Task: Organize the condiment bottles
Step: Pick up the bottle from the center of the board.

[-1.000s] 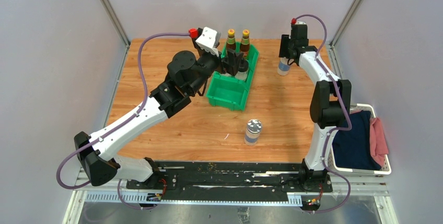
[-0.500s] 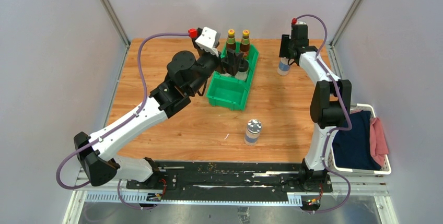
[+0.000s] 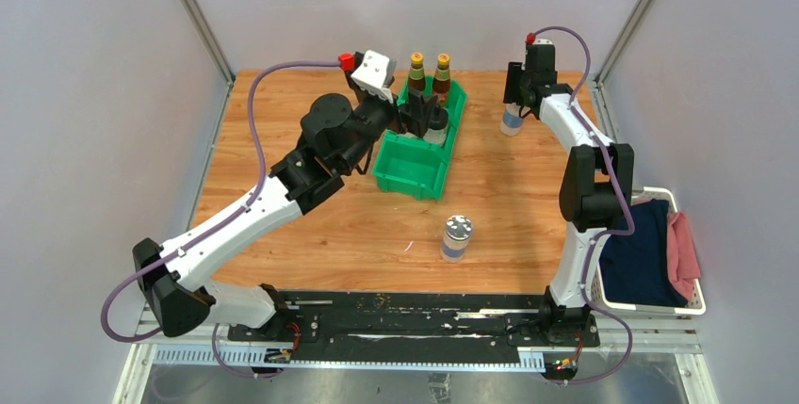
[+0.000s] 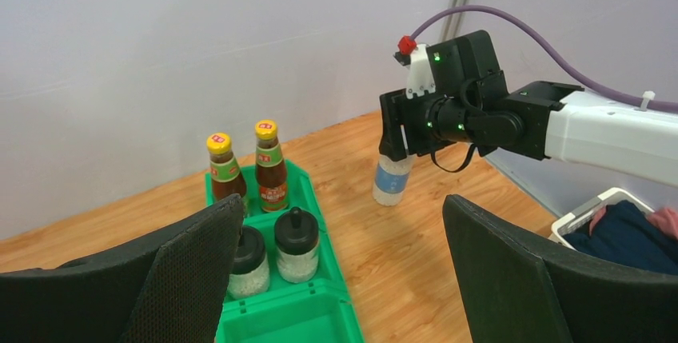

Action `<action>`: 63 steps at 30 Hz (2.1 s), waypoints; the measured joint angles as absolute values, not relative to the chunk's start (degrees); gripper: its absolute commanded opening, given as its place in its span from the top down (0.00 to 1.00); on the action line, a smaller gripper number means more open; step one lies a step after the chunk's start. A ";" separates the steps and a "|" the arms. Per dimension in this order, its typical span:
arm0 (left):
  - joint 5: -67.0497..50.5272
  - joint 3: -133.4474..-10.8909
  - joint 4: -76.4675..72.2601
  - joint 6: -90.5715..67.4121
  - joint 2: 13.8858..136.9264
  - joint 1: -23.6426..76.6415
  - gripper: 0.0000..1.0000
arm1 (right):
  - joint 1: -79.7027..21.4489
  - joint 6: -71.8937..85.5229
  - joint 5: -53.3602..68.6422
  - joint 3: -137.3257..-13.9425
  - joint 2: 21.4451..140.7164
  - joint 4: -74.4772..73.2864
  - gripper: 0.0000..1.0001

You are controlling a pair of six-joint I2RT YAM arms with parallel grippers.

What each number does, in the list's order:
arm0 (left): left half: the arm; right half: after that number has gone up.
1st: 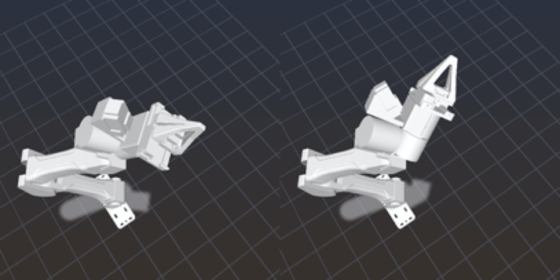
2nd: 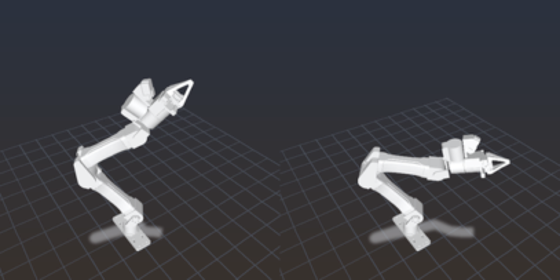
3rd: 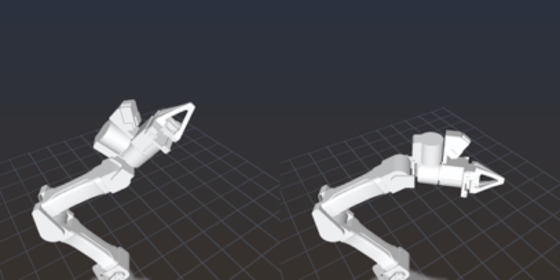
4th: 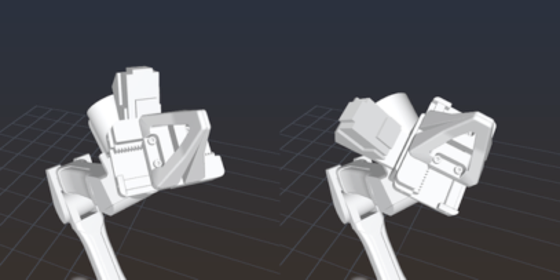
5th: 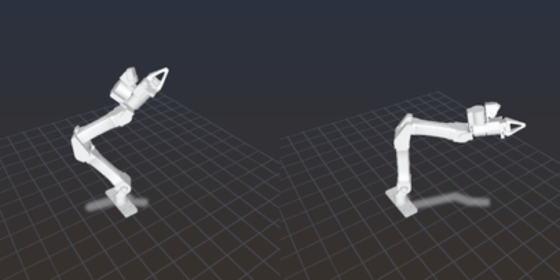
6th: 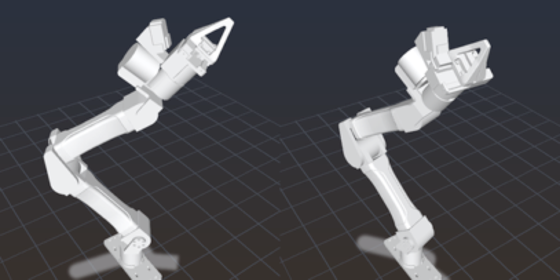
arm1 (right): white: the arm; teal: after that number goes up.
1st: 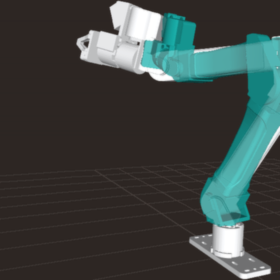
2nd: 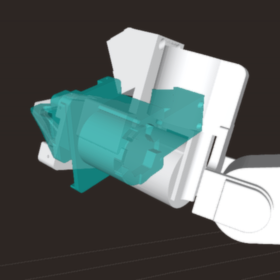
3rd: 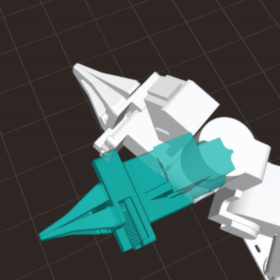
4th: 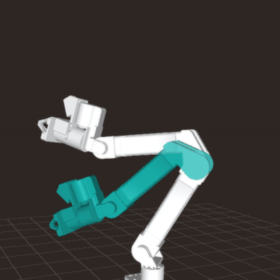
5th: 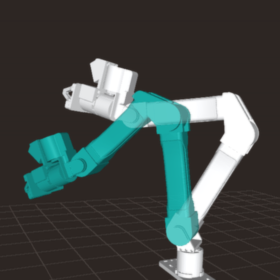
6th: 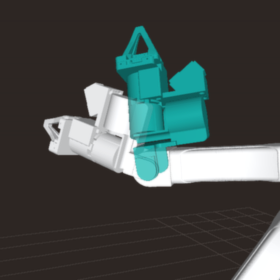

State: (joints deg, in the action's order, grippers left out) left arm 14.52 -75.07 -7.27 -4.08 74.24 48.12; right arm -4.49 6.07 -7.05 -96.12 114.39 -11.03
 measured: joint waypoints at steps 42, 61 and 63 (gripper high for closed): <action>20.18 -69.34 -10.39 -7.14 67.85 48.07 0.00 | -4.51 6.50 -6.48 -88.62 106.50 -11.99 1.00; 19.88 -62.15 -10.68 -11.46 60.36 48.07 0.00 | -8.80 7.27 -8.25 -77.76 95.98 -11.94 1.00; 19.70 -61.04 -10.66 -12.25 59.27 48.07 0.00 | -9.87 7.42 -8.99 -76.03 94.17 -11.99 1.00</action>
